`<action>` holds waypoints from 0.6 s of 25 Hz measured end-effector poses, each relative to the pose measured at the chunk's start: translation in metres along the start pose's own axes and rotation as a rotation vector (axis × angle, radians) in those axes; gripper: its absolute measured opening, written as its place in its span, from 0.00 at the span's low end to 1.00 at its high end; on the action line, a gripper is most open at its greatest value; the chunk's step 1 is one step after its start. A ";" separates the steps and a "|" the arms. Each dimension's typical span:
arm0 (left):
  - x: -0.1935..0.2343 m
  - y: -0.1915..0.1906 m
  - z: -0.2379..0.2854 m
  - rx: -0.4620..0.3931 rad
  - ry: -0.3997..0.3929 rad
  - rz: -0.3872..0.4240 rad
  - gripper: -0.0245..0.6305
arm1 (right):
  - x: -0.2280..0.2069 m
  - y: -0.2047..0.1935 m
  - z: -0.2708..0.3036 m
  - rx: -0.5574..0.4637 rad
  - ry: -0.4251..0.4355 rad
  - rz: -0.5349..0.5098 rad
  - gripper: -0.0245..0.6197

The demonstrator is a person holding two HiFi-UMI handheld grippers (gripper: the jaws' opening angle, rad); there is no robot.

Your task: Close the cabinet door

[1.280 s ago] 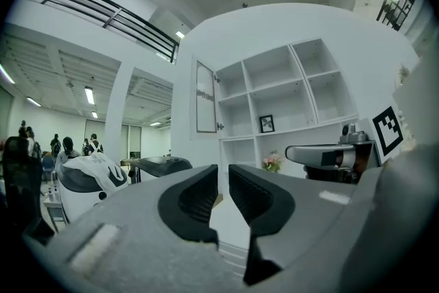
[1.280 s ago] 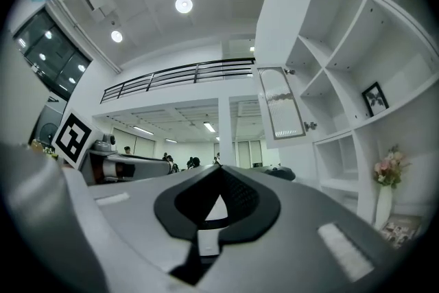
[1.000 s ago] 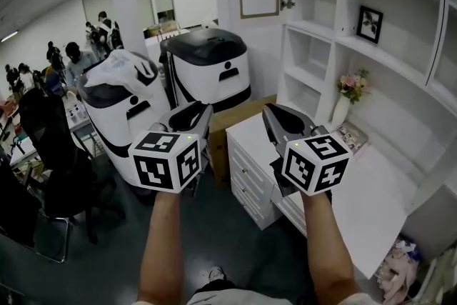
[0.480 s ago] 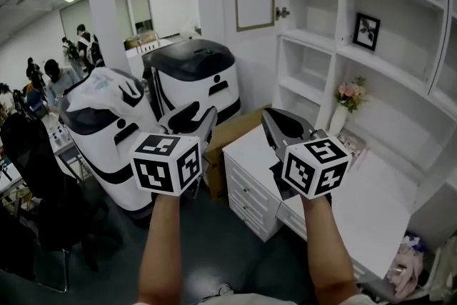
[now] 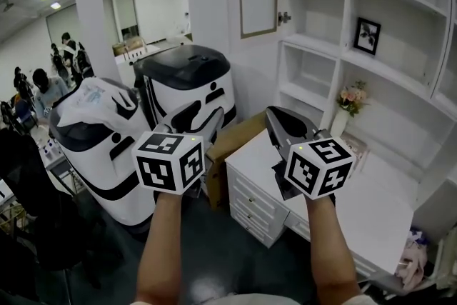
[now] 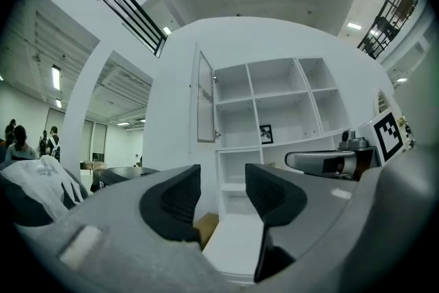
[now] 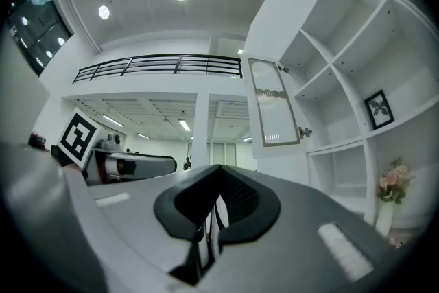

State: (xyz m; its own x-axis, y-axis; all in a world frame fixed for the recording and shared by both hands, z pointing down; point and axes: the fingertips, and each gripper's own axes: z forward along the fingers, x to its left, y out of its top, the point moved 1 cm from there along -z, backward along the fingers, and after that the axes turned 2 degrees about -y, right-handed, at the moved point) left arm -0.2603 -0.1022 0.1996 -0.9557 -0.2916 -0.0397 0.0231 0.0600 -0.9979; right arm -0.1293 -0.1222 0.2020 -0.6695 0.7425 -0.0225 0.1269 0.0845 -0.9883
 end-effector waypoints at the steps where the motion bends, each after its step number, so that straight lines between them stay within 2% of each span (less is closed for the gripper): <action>1: 0.005 0.000 0.002 0.001 -0.007 0.002 0.36 | 0.001 0.000 0.004 0.000 -0.006 0.005 0.04; 15: 0.040 -0.001 0.040 -0.022 -0.080 0.000 0.41 | -0.006 -0.009 0.038 -0.003 -0.050 -0.013 0.04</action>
State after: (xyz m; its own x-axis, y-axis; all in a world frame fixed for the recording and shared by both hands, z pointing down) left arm -0.2867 -0.1520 0.1971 -0.9291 -0.3671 -0.0441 0.0155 0.0805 -0.9966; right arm -0.1542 -0.1523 0.2053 -0.7069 0.7071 -0.0171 0.1201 0.0962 -0.9881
